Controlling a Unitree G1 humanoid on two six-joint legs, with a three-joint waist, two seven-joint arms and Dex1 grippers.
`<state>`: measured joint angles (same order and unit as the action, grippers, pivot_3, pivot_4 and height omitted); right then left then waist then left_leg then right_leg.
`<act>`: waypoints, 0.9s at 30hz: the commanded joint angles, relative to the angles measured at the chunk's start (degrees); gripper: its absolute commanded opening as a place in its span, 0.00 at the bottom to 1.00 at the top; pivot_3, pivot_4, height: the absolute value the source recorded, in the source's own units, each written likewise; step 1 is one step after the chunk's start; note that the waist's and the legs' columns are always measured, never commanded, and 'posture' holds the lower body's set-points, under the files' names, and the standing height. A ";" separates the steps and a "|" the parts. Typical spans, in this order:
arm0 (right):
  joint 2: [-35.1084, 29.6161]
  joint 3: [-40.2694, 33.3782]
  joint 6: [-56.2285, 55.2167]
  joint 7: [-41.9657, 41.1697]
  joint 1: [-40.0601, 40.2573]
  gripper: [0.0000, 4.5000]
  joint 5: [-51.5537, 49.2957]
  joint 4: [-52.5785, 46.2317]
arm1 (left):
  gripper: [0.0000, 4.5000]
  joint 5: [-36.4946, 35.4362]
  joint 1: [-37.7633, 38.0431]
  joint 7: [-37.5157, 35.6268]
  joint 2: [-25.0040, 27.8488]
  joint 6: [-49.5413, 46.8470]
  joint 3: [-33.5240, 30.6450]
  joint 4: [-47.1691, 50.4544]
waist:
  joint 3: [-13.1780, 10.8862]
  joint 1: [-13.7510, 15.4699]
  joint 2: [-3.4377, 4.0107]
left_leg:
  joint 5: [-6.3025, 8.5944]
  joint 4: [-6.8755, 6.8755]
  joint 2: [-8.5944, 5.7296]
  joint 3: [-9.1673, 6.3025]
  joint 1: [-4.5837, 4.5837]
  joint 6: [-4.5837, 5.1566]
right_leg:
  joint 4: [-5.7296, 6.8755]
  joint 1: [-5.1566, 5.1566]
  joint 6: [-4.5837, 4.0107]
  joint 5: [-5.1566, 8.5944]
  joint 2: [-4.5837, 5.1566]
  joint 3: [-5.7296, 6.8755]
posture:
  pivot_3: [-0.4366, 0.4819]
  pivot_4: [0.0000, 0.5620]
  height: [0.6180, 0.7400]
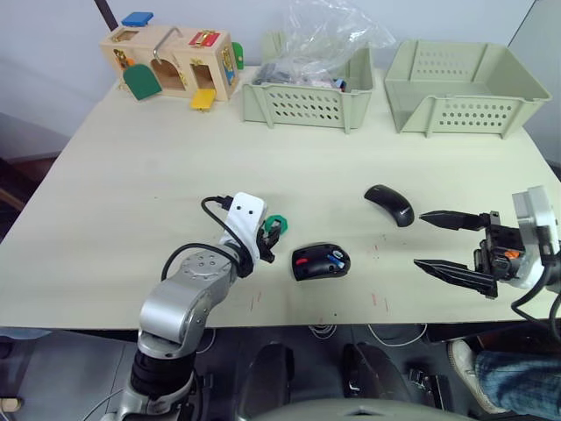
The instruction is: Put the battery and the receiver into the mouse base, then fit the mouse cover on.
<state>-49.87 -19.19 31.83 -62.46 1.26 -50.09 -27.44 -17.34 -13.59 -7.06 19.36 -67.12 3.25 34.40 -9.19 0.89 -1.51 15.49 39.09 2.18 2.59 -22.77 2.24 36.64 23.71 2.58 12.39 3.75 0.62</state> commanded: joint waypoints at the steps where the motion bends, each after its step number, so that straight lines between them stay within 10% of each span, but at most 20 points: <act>1: -0.52 -1.83 -0.08 -0.12 -0.67 1.00 -1.04 -0.94 | 0.44 1.05 -1.42 0.53 -0.66 0.16 0.17 -0.13 | 0.00 -0.02 0.00 | 0.00 0.00 0.00 0.00 0.00 0.00 | 0.00 0.00 0.00 0.00 0.00 0.00 | 0.48 0.27 1.00; 27: -0.01 -3.26 -0.33 1.04 1.40 1.00 -2.22 -3.59 | 0.44 3.24 -3.57 -0.71 -1.32 0.92 2.44 -4.57 | 0.00 -0.03 0.00 | 0.00 0.00 0.00 -0.01 0.00 0.00 | 0.00 0.00 0.00 0.00 0.00 0.00 | 0.48 0.27 1.00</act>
<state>-49.85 -20.74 31.68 -61.75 2.75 -51.16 -29.39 -14.69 -16.21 -7.42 18.14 -67.13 5.17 29.29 -9.19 0.86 -1.51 15.49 39.09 2.18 2.58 -22.77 2.24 36.64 23.71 2.57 12.39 3.75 0.62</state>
